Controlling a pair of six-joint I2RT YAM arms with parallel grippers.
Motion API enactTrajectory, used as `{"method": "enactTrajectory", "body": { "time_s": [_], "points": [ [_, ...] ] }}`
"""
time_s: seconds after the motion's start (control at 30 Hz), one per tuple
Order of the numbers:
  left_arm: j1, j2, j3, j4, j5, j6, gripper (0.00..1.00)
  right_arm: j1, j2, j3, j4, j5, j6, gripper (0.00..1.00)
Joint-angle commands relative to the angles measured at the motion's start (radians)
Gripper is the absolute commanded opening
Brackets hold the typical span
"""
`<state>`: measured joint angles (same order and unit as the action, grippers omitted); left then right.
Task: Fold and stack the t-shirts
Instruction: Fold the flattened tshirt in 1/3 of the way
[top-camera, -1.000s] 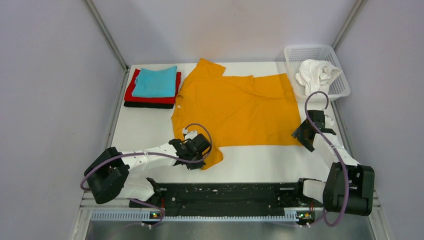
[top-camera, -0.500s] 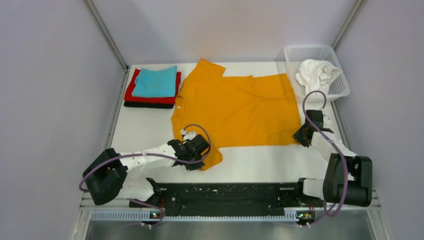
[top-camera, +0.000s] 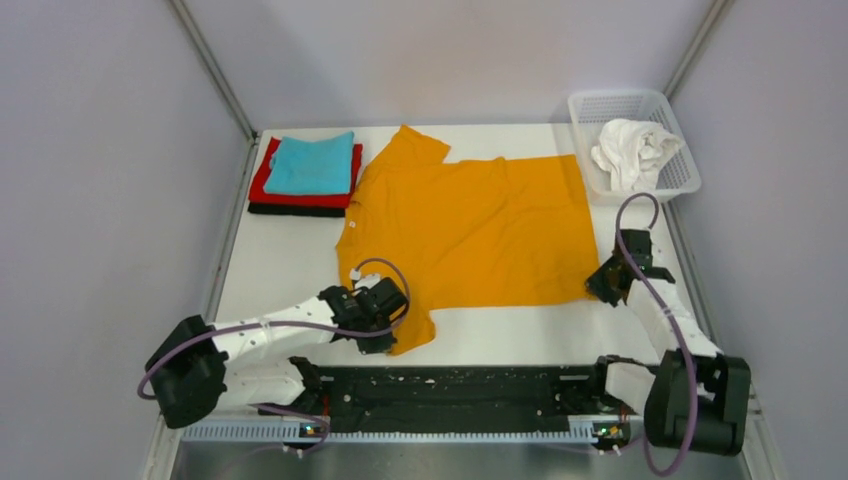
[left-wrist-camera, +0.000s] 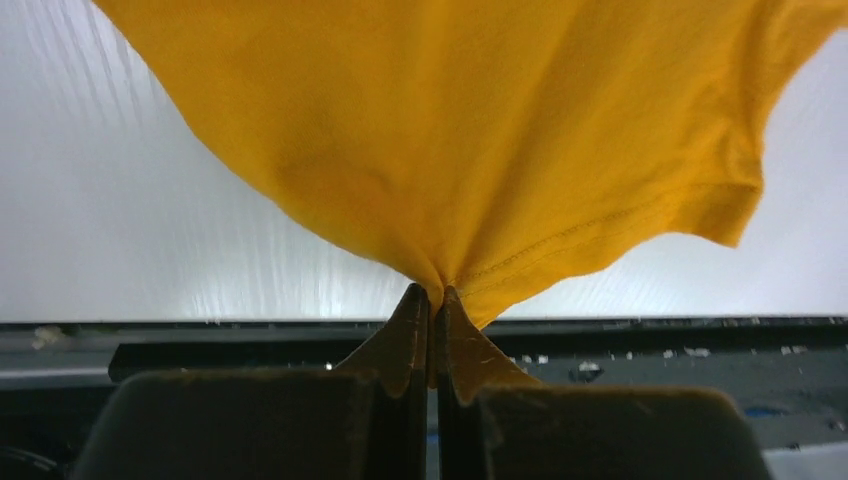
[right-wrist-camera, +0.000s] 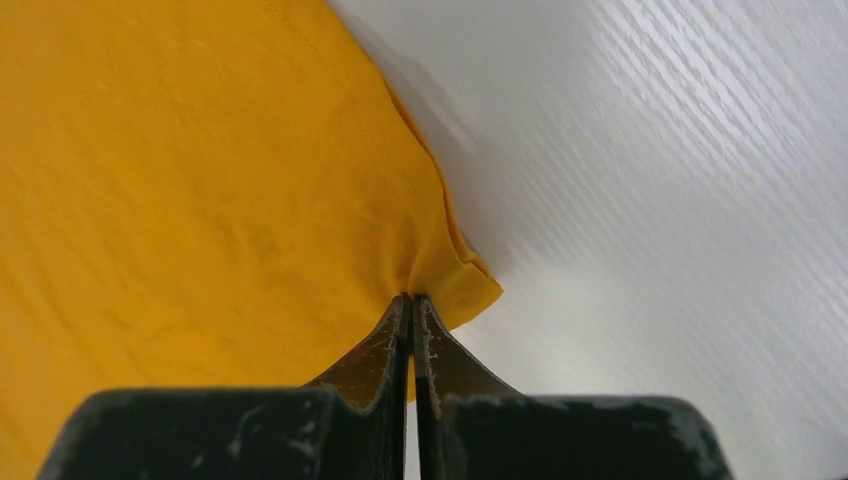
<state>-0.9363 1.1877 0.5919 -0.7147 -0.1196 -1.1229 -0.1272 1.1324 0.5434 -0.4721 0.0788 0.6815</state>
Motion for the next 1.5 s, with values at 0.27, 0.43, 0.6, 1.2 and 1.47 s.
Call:
{"method": "enactTrajectory", "body": {
  "time_s": [0.27,0.43,0.6,1.2,1.47],
  "points": [
    [-0.059,-0.251,-0.058,-0.165,0.208,-0.124,0.0,-0.005,-0.317,0.017,-0.431,-0.014,0.128,0.0],
    [-0.053,-0.269,-0.043,-0.027,0.167,-0.081,0.0,-0.005,-0.319,0.02,-0.398,-0.01,0.11,0.0],
    [0.004,-0.18,0.094,0.077,0.097,0.067,0.0,-0.005,-0.238,0.055,-0.352,-0.086,0.009,0.0],
    [0.382,0.023,0.349,0.249,0.114,0.258,0.0,-0.005,0.079,0.316,-0.179,-0.113,-0.099,0.0],
    [0.482,0.07,0.414,0.272,0.075,0.33,0.0,-0.005,0.238,0.434,-0.149,-0.115,-0.122,0.0]
  ]
}}
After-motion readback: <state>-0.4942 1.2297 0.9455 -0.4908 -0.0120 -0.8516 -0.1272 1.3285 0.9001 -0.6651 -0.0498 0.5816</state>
